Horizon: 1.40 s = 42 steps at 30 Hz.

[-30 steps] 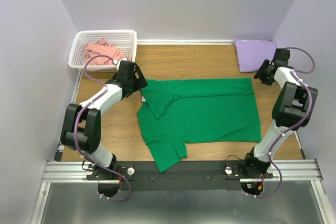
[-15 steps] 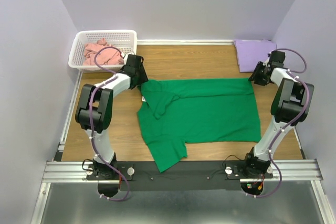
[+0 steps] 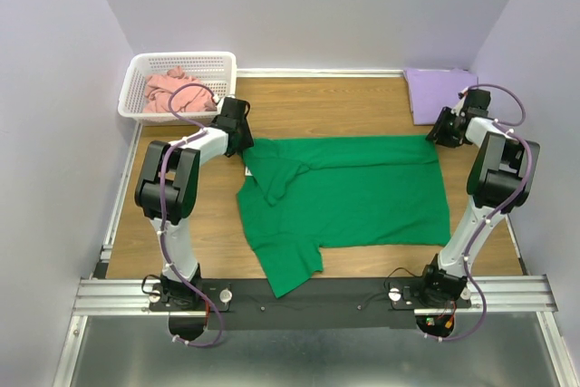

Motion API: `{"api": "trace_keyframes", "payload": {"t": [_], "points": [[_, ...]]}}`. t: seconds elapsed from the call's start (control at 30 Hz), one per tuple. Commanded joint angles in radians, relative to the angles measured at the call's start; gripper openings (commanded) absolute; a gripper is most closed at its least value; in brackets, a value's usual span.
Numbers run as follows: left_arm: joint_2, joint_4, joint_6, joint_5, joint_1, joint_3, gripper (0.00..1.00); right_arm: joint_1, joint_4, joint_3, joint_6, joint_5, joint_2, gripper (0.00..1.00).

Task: Fold and stack the t-shirts
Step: Fold the tshirt

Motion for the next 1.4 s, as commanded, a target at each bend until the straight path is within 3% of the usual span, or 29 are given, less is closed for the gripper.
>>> {"api": "trace_keyframes", "payload": {"t": [0.0, 0.07, 0.37, 0.53, 0.57, 0.67, 0.73, 1.0, 1.2, 1.3, 1.37], "points": [[0.025, 0.008, 0.014, -0.038, 0.005, 0.003, 0.57, -0.001, 0.007, 0.015, -0.022, -0.049, 0.041, 0.47], [0.036, 0.007, 0.017, -0.036, 0.005, 0.006, 0.55, -0.002, 0.008, 0.012, -0.024, -0.046, 0.05, 0.47], [0.04, -0.015, 0.029, -0.053, 0.005, 0.014, 0.28, -0.001, 0.008, 0.001, -0.03, -0.047, 0.078, 0.45], [0.037, -0.02, 0.037, -0.064, 0.006, 0.011, 0.15, -0.001, 0.013, 0.001, -0.032, -0.047, 0.085, 0.24], [0.036, -0.023, 0.037, -0.065, 0.005, 0.011, 0.13, -0.002, 0.014, 0.002, -0.03, -0.05, 0.087, 0.15], [0.034, -0.03, 0.042, -0.076, 0.005, 0.011, 0.03, -0.002, 0.014, 0.009, -0.032, -0.052, 0.084, 0.01], [0.033, -0.043, 0.043, -0.094, 0.006, 0.011, 0.0, -0.002, 0.014, 0.013, -0.033, -0.017, 0.072, 0.01], [0.017, -0.084, 0.04, -0.154, 0.017, -0.008, 0.0, -0.028, 0.013, 0.012, 0.008, 0.143, 0.035, 0.01], [0.016, -0.09, 0.025, -0.116, 0.017, 0.009, 0.0, -0.028, 0.014, -0.005, 0.027, 0.117, 0.029, 0.01], [-0.007, -0.09, 0.015, -0.075, 0.015, 0.015, 0.12, -0.028, 0.014, -0.005, 0.039, 0.086, 0.007, 0.05], [-0.024, -0.089, 0.015, -0.058, 0.012, 0.023, 0.27, -0.028, 0.014, -0.005, 0.053, 0.056, -0.023, 0.11]]}}
